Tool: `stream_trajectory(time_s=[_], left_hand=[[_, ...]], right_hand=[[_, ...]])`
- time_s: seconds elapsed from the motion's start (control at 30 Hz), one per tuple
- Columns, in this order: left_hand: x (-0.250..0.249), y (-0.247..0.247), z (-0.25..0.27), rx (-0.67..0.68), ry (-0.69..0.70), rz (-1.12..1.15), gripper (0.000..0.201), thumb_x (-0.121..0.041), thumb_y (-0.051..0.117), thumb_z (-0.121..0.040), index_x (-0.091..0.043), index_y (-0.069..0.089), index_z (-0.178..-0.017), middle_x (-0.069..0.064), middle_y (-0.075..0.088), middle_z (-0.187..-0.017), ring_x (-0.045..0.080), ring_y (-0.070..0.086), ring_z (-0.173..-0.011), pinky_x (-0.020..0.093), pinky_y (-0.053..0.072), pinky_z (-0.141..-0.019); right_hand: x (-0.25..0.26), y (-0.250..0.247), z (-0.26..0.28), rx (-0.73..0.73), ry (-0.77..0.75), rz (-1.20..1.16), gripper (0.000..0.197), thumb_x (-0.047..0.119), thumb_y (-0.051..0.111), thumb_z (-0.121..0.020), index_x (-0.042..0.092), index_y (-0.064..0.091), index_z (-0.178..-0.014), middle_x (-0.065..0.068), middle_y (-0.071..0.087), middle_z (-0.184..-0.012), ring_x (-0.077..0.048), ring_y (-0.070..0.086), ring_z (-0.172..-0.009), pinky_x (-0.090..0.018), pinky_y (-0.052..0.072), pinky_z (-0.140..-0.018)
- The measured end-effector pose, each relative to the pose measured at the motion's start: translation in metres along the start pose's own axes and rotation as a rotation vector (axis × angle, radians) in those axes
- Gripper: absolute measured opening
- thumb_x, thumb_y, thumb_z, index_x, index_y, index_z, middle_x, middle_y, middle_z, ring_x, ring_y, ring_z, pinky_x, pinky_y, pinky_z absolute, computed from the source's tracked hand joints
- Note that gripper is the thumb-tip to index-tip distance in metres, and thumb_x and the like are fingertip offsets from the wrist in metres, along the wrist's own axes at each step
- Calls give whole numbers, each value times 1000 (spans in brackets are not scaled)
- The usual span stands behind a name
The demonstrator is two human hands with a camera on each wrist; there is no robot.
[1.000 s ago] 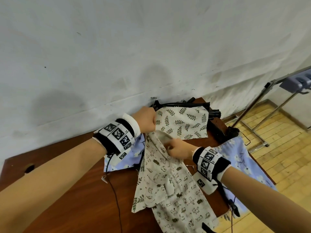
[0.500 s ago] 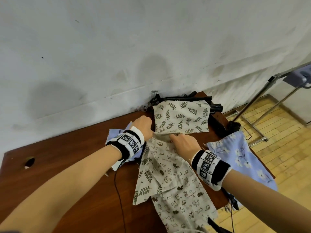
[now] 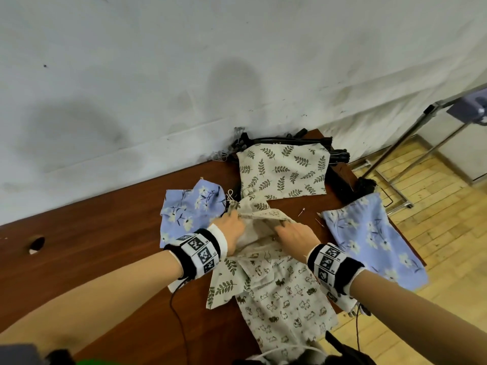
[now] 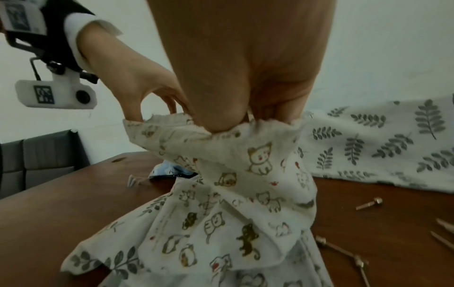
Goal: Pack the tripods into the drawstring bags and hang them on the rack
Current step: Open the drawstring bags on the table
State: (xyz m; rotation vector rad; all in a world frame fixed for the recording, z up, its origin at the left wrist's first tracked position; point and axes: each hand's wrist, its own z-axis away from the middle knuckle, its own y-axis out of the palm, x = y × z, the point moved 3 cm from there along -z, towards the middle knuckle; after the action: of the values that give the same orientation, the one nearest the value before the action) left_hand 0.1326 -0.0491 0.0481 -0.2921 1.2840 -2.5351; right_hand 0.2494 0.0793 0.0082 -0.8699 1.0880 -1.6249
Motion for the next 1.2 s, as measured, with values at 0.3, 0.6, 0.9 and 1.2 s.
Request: stream_trajectory(time_s=[0.3,0.6,0.9,1.2], left_hand=[[-3,-3,-18,-105,69,93,67,-39,73,-77,0,45,-123,15,35,-123,28,55,-100,36,54,-79],[-3,-14,-24,-102,111,69,77,-32,77,-74,4,38,-129,16,34,-127,28,57,-97,31,47,-73],[7,-62,-29,5,239,480,32,0,58,-84,-5,65,-115,5,60,-96,7,59,-61,19,47,-58],[15,-160,-17,-123,264,814,42,1,44,-90,-15,57,-54,10,53,-66,7,33,-40,22,37,-49]], right_hand=[[-17,17,0,19,103,-153,25,26,50,-97,11,51,-117,-7,63,-109,-26,64,-90,-37,55,-74],[-38,-4,16,124,-51,-306,49,29,47,-97,9,34,-140,-8,65,-107,-23,63,-91,-37,54,-83],[-85,-76,52,-316,-223,152,28,37,49,-82,18,69,-78,0,66,-91,-26,58,-95,-45,45,-89],[-154,-156,113,-421,256,-678,41,45,67,-82,7,62,-95,-18,68,-91,-34,66,-83,-51,54,-76]])
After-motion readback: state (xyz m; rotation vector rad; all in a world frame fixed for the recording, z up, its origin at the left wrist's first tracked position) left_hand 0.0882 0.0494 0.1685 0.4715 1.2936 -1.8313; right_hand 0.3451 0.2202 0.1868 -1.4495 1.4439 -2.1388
